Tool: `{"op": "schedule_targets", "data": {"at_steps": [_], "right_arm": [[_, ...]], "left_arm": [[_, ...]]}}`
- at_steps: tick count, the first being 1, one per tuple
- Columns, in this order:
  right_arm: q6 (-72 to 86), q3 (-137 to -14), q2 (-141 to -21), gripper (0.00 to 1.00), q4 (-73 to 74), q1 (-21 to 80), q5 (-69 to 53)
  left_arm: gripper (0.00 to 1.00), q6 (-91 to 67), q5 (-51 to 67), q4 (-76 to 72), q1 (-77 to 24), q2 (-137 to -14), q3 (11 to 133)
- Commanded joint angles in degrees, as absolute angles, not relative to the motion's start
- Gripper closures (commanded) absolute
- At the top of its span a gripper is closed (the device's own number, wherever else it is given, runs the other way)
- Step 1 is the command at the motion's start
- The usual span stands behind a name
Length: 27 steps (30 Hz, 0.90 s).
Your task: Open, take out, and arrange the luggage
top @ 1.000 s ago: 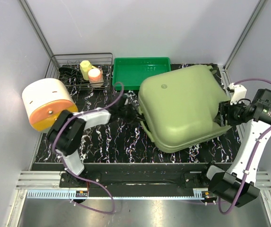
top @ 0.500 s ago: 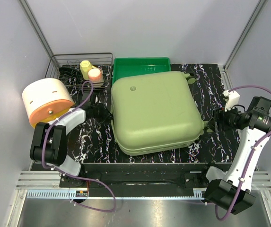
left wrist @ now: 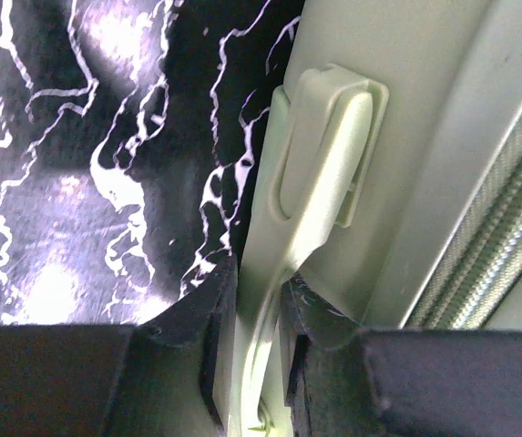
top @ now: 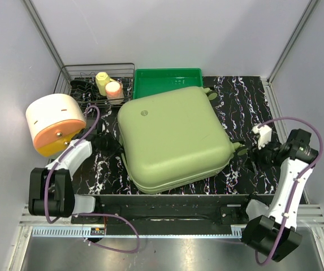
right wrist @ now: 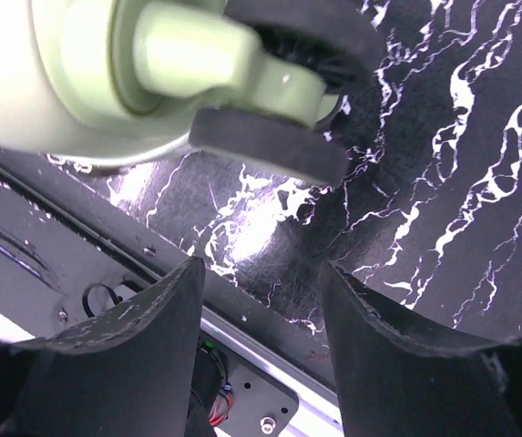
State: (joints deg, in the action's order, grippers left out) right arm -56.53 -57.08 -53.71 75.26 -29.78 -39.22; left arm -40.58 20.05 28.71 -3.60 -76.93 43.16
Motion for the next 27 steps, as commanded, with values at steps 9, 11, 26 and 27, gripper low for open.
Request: {"op": "schedule_targets", "data": {"at_steps": [9, 11, 26, 27], "right_arm": [[-56.81, -51.59, -54.91, 0.51, 65.77, -29.88, -55.71], [-49.08, -52.55, -57.12, 0.52, 58.66, -29.62, -58.69], [-46.25, -56.16, -66.00, 0.51, 49.32, -29.27, -61.34], [-45.19, -56.25, -66.35, 0.50, 48.52, -29.18, -61.52]], "left_arm": [[1.00, -47.03, 20.29, 36.74, -0.09, -65.75, 33.66], [0.92, -46.85, 21.79, 35.61, -0.09, -64.87, 33.49], [0.17, -35.87, 26.02, 32.87, -7.21, -60.47, 45.17], [0.15, -35.42, 26.02, 32.87, -7.21, -59.77, 45.52]]}}
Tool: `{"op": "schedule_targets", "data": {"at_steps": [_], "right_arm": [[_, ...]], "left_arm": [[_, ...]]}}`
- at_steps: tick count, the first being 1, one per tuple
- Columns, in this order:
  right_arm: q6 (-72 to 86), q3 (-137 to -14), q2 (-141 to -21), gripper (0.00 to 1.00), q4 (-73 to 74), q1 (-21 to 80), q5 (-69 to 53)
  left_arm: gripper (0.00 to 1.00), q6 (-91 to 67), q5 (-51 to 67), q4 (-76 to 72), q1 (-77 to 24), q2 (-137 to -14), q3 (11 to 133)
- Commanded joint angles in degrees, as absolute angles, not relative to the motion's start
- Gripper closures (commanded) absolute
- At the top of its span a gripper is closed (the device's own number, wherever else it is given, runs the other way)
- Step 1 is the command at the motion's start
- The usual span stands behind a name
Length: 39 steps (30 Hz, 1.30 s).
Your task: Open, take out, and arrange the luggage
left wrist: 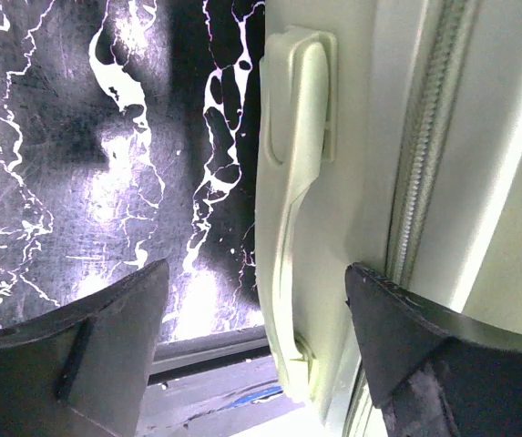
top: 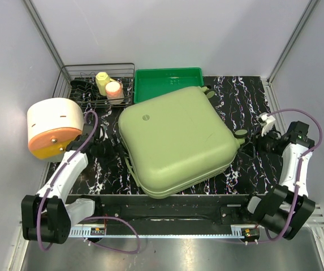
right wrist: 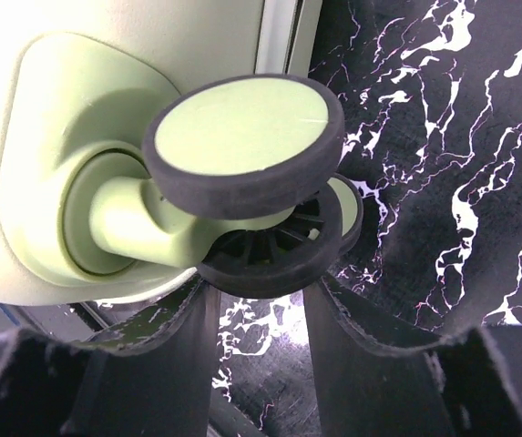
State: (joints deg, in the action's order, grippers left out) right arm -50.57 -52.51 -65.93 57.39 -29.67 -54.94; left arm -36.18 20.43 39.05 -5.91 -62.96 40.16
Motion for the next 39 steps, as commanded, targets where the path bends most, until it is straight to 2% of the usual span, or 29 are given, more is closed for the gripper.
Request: {"op": "schedule_targets", "data": {"at_steps": [1, 6, 9, 15, 19, 22, 25, 30, 33, 35, 39], "right_arm": [[-44.91, -56.69, -66.62, 0.50, 48.60, -29.18, -61.78], [-62.47, -58.02, -63.39, 0.47, 64.14, -31.19, -55.03], [-75.21, -54.59, -59.08, 0.46, 73.89, -33.13, -53.53], [-81.72, -51.24, -54.84, 0.44, 81.98, -33.05, -53.70], [-93.05, -49.58, -54.76, 0.40, 91.91, -33.05, -53.35], [-96.85, -47.29, -52.83, 0.39, 92.47, -32.96, -53.88], [-92.83, -45.53, -50.19, 0.39, 87.65, -32.00, -55.01], [-77.72, -44.74, -51.41, 0.38, 75.61, -30.06, -58.09], [-63.76, -44.65, -52.99, 0.36, 63.84, -29.88, -61.17], [-55.57, -45.26, -54.13, 0.35, 56.88, -29.71, -62.22], [-39.34, -45.35, -54.93, 0.34, 41.72, -29.71, -63.02]], "left_arm": [[0.10, -34.98, 25.84, 32.78, -7.21, -59.42, 45.88], [0.01, -32.44, 24.18, 33.48, -7.21, -56.61, 49.74], [0.01, -31.03, 21.54, 32.96, -7.21, -54.41, 49.92], [0.01, -28.14, 20.04, 31.20, -7.38, -53.96, 52.73], [0.01, -22.42, 19.25, 31.55, -7.73, -54.23, 56.94], [0.01, -20.31, 18.19, 31.47, -8.00, -55.02, 59.05], [0.01, -19.42, 18.19, 31.20, -8.61, -55.72, 60.20], [0.01, -15.14, 16.70, 29.18, -10.63, -52.82, 58.71], [0.01, -13.27, 14.16, 35.65, -10.63, -55.19, 60.81], [0.01, -14.58, 17.39, 38.57, -9.50, -55.55, 60.30], [0.01, -23.97, 26.53, 32.64, -10.02, -49.49, 47.86]]}}
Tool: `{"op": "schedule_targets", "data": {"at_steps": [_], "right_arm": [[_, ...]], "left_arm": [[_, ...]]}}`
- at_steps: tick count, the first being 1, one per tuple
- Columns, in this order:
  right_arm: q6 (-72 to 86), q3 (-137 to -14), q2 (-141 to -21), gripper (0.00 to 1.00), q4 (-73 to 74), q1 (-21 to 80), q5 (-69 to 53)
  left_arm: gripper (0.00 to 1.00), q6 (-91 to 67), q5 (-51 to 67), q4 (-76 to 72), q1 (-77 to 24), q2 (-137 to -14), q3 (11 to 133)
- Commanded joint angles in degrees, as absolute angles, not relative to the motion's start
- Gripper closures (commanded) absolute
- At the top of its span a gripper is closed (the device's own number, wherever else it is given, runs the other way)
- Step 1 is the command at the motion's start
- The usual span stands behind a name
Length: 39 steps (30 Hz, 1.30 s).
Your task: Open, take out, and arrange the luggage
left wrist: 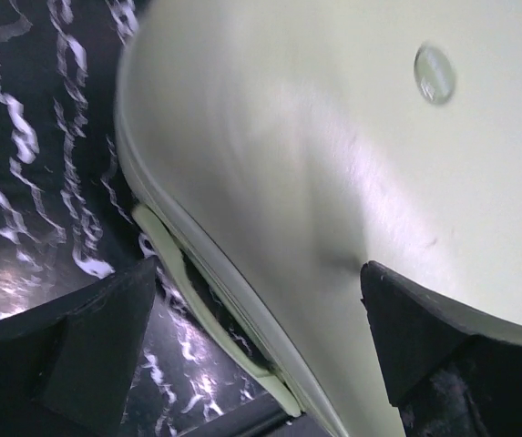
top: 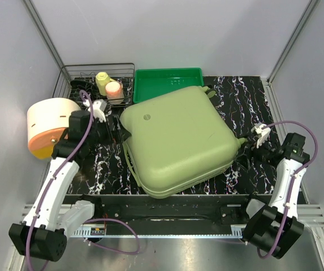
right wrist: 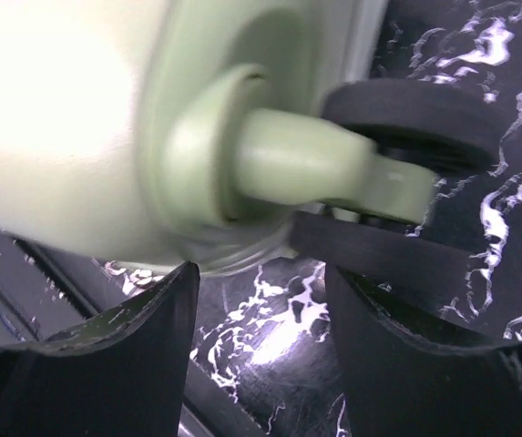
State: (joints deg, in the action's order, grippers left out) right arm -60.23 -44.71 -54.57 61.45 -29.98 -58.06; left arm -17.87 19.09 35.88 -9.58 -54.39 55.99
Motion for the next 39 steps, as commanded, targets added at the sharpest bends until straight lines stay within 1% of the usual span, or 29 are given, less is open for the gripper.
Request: {"op": "schedule_targets", "data": {"at_steps": [1, 3, 4, 6, 7, 10, 16, 21, 23, 24, 26, 27, 29, 30, 32, 33, 35, 36, 38, 39], "right_arm": [[-36.50, -45.18, -55.11, 0.34, 38.79, -29.71, -62.76], [-31.57, -45.09, -55.98, 0.34, 33.77, -29.71, -62.49], [-28.77, -45.26, -56.51, 0.34, 30.62, -29.71, -62.40], [-26.29, -45.61, -58.35, 0.34, 28.14, -29.71, -61.79], [-26.11, -46.22, -58.97, 0.34, 26.47, -29.71, -60.57], [-26.46, -47.72, -61.60, 0.35, 24.27, -29.71, -57.06], [-21.37, -52.19, -68.63, 0.36, 17.60, -29.71, -49.85], [-14.85, -57.91, -77.07, 0.36, 10.90, -29.71, -45.98], [-17.04, -62.21, -79.09, 0.34, 14.14, -30.06, -42.46], [-20.10, -63.36, -79.45, 0.33, 15.72, -32.23, -42.89], [-23.71, -66.44, -79.80, 0.32, 21.60, -35.67, -47.71], [-28.34, -67.40, -79.89, 0.32, 23.88, -39.34, -49.03], [-35.73, -71.26, -80.85, 0.32, 34.94, -43.13, -54.30], [-45.78, -74.15, -81.29, 0.32, 45.33, -44.89, -56.06], [-58.65, -76.98, -83.48, 0.33, 57.77, -48.68, -58.27], [-71.07, -78.73, -84.37, 0.34, 69.32, -49.82, -58.45], [-83.70, -79.10, -87.44, 0.34, 79.58, -52.20, -58.19], [-91.76, -78.41, -88.41, 0.34, 85.89, -52.47, -57.31], [-98.66, -76.65, -90.78, 0.34, 90.24, -53.17, -55.29], [-105.75, -74.20, -91.23, 0.28, 93.40, -53.35, -55.02]], "left_arm": [[0.01, -24.95, 27.15, 31.30, -11.85, -48.61, 46.07], [0.02, -27.06, 27.43, 28.76, -14.75, -48.34, 43.00], [0.02, -27.94, 27.16, 27.78, -18.68, -48.51, 42.37], [0.04, -29.87, 25.76, 24.37, -22.74, -50.09, 41.58], [0.04, -30.67, 25.23, 22.95, -26.24, -50.62, 41.49], [0.06, -34.18, 24.61, 16.71, -31.35, -54.04, 41.57], [0.04, -40.86, 22.77, 7.74, -39.97, -63.44, 44.90], [0.03, -42.80, 21.01, 6.32, -42.10, -71.53, 51.48], [0.03, -41.84, 20.13, 7.81, -41.92, -72.86, 53.52], [0.03, -40.10, 19.08, 9.13, -41.75, -72.60, 54.66], [0.03, -38.59, 18.37, 9.75, -41.22, -71.12, 54.84], [0.03, -37.63, 17.67, 10.89, -40.87, -70.58, 54.84], [0.03, -36.83, 17.49, 11.95, -39.64, -69.44, 54.41], [0.03, -35.61, 17.75, 13.00, -39.20, -69.26, 54.40], [0.03, -34.37, 18.10, 13.71, -37.97, -68.82, 54.23], [0.03, -33.84, 19.06, 13.88, -37.62, -68.73, 54.40], [0.03, -31.75, 20.03, 13.89, -37.27, -68.12, 54.84], [0.02, -30.77, 22.56, 13.54, -37.18, -67.94, 55.10], [0.02, -29.71, 23.46, 13.27, -37.18, -66.80, 55.11], [0.01, -29.53, 22.94, 13.18, -37.26, -66.36, 55.11]]}}
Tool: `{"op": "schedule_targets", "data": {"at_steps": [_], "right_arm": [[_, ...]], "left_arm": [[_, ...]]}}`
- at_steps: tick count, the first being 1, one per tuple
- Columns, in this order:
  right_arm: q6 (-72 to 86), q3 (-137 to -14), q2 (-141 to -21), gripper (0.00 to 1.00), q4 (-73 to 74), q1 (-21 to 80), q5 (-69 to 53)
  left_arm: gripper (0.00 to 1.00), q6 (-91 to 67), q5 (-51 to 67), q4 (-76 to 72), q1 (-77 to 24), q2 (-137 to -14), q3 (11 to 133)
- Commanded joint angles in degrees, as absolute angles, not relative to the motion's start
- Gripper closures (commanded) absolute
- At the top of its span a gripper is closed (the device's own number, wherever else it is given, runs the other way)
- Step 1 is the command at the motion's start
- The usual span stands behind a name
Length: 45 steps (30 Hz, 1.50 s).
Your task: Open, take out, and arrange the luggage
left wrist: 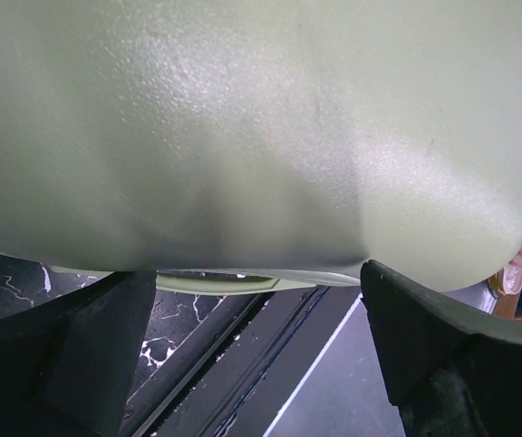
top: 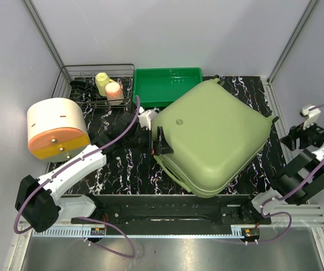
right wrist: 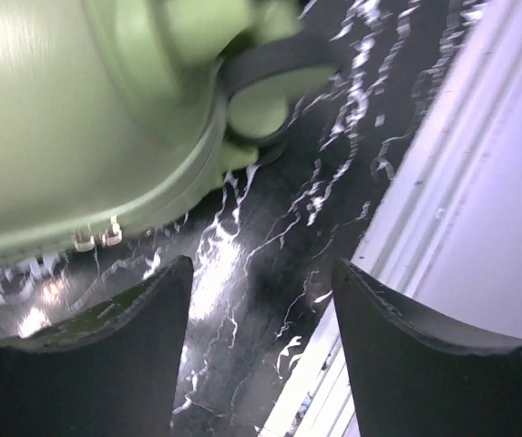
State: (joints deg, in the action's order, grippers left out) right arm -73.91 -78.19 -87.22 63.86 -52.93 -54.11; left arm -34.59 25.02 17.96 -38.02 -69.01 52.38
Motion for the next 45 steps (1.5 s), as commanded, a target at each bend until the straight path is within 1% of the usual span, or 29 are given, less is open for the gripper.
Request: {"op": "schedule_targets", "data": {"at_steps": [1, 3, 4, 7, 9, 11, 15, 17, 20, 24, 28, 30, 31, 33, 40, 45], "right_arm": [[-106.60, -72.79, -91.75, 0.26, 93.34, -53.35, -55.02], [-109.49, -68.93, -91.58, 0.18, 92.73, -53.44, -55.63], [-109.95, -67.69, -90.62, 0.16, 91.68, -53.44, -56.50], [-107.41, -62.33, -87.03, 0.17, 84.04, -53.44, -58.18], [-106.18, -59.34, -85.26, 0.20, 78.70, -53.35, -58.88], [-106.26, -57.14, -82.98, 0.27, 74.73, -53.35, -59.76], [-107.76, -53.10, -79.81, 0.34, 70.07, -53.26, -63.71], [-108.80, -51.69, -79.54, 0.38, 69.17, -53.26, -64.16], [-110.56, -51.07, -80.33, 0.39, 68.73, -53.26, -63.72], [-109.60, -50.71, -79.98, 0.47, 66.19, -53.26, -65.12], [-104.95, -50.01, -79.37, 0.48, 60.13, -53.26, -65.13], [-102.57, -50.10, -79.63, 0.46, 57.57, -53.26, -64.52], [-101.96, -50.18, -79.98, 0.43, 57.05, -53.26, -64.60], [-100.90, -50.27, -80.24, 0.42, 56.25, -53.35, -65.73], [-100.46, -49.04, -80.42, 0.47, 55.20, -53.26, -69.34], [-101.86, -48.08, -81.21, 0.56, 55.11, -53.35, -71.71]], "left_arm": [[0.01, -29.10, 22.33, 13.62, -37.09, -65.57, 55.11], [0.01, -28.13, 22.15, 14.06, -36.74, -64.87, 54.67], [0.01, -27.86, 22.06, 14.06, -36.65, -64.17, 54.32], [0.01, -27.86, 21.71, 13.71, -36.21, -63.20, 52.74], [0.01, -29.09, 22.32, 12.84, -35.51, -62.76, 51.42], [0.01, -29.53, 22.85, 11.87, -35.33, -61.79, 50.02], [0.01, -29.71, 24.08, 10.81, -34.63, -60.82, 48.34], [0.01, -30.75, 24.43, 10.11, -34.54, -60.47, 47.29], [0.01, -31.81, 24.52, 9.49, -34.19, -59.94, 45.80], [0.01, -31.82, 24.61, 9.67, -33.40, -59.50, 45.18], [0.01, -31.73, 25.05, 9.93, -32.61, -59.68, 44.65], [0.01, -32.25, 25.75, 10.28, -32.00, -59.77, 44.04], [0.01, -32.69, 25.84, 10.20, -31.91, -59.68, 43.25], [0.01, -34.10, 26.19, 10.02, -31.47, -59.59, 42.45], [0.01, -40.59, 26.10, 9.41, -29.18, -58.62, 37.37], [0.01, -41.48, 26.81, 10.37, -27.07, -58.18, 35.77]]}}
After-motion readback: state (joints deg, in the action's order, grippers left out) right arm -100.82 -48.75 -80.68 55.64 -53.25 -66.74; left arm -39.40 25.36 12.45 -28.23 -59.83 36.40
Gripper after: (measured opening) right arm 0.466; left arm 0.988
